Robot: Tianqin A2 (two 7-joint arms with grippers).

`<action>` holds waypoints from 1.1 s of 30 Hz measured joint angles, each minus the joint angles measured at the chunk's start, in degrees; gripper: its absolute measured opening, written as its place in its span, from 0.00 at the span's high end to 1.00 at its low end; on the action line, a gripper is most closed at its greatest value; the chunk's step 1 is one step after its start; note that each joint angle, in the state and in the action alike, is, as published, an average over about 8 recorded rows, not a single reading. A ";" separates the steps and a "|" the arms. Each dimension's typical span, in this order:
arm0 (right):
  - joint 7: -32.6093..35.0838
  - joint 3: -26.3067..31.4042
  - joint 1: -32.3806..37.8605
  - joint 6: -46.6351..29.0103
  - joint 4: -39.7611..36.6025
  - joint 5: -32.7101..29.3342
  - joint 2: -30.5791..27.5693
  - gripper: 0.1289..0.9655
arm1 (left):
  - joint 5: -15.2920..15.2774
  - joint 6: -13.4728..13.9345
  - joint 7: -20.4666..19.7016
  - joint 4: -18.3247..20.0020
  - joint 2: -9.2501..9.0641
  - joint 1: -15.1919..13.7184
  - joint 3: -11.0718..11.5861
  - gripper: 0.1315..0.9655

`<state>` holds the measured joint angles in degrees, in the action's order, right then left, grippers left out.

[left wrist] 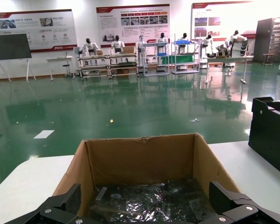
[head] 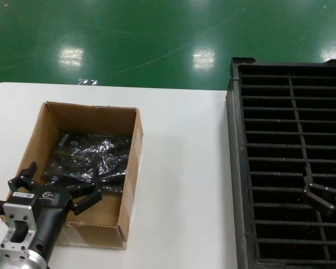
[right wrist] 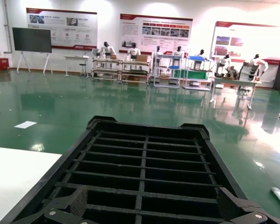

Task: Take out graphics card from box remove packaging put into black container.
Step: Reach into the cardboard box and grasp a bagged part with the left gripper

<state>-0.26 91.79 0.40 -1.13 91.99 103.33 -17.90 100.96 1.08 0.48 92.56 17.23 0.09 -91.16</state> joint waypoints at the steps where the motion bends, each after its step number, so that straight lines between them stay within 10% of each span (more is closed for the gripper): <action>1: 0.00 0.00 0.00 0.00 0.00 0.00 0.00 0.00 | 0.00 0.00 0.00 0.00 0.00 0.00 0.00 0.00; 15: 0.00 0.00 0.00 0.00 0.00 0.00 0.00 0.00 | -0.53 0.33 0.46 0.25 1.72 -0.26 -0.51 0.00; 23: 0.00 0.00 0.00 0.00 0.00 0.00 0.00 0.00 | -2.29 2.98 -2.50 0.15 13.27 -4.20 -4.97 0.00; 33: 0.00 0.00 0.00 0.00 0.00 0.00 0.00 0.00 | -11.13 18.29 3.33 -10.88 25.30 -17.09 -12.15 0.00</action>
<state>-0.26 91.79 0.40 -1.13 91.99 103.33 -17.90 89.83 19.37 3.80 81.68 42.53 -17.00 -103.31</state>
